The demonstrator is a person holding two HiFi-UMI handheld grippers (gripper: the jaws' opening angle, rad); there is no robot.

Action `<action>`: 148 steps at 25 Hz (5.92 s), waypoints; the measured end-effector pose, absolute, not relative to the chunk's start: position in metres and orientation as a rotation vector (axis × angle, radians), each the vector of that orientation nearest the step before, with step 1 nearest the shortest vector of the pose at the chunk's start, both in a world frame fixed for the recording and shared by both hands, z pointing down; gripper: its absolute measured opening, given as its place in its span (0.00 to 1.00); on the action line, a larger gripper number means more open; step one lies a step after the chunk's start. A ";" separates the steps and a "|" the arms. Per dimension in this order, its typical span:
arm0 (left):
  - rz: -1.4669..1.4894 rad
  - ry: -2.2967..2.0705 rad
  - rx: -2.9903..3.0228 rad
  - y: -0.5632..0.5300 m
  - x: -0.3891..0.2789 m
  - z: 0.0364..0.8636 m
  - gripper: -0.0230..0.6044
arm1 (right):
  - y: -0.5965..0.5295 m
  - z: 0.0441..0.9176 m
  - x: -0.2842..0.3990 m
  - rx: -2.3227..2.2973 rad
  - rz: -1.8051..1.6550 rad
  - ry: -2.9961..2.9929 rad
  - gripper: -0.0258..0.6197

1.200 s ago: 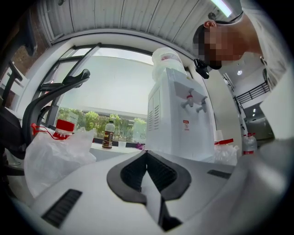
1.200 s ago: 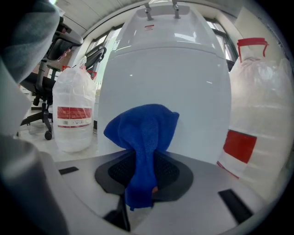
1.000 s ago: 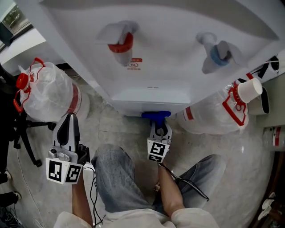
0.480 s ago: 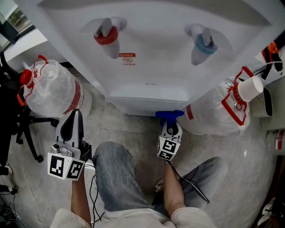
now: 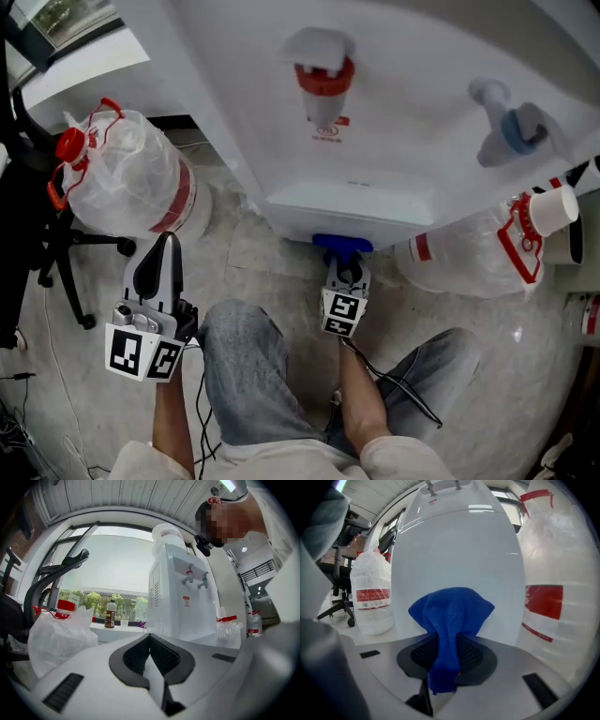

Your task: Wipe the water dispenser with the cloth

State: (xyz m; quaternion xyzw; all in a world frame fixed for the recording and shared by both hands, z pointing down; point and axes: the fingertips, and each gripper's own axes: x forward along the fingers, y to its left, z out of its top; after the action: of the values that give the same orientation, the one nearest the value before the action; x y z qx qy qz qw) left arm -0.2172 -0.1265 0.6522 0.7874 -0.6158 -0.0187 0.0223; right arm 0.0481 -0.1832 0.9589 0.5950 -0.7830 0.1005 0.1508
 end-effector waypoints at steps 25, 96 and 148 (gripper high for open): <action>-0.072 -1.917 2.412 -0.124 -0.243 0.663 0.05 | -0.183 0.991 0.039 1.628 0.311 -2.208 0.21; 0.082 -1.350 2.609 -0.073 -0.080 0.114 0.05 | -0.068 0.168 0.113 1.913 0.194 -2.268 0.21; 0.013 -1.419 2.639 0.357 -0.040 0.079 0.05 | 0.381 0.112 0.113 1.821 0.096 -2.482 0.21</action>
State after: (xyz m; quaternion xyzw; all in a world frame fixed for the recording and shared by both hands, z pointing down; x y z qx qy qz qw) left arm -0.0405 0.3566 0.0790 0.8784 -0.4724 0.0044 0.0724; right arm 0.1133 0.3813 0.1124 0.5911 -0.8054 0.0311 0.0309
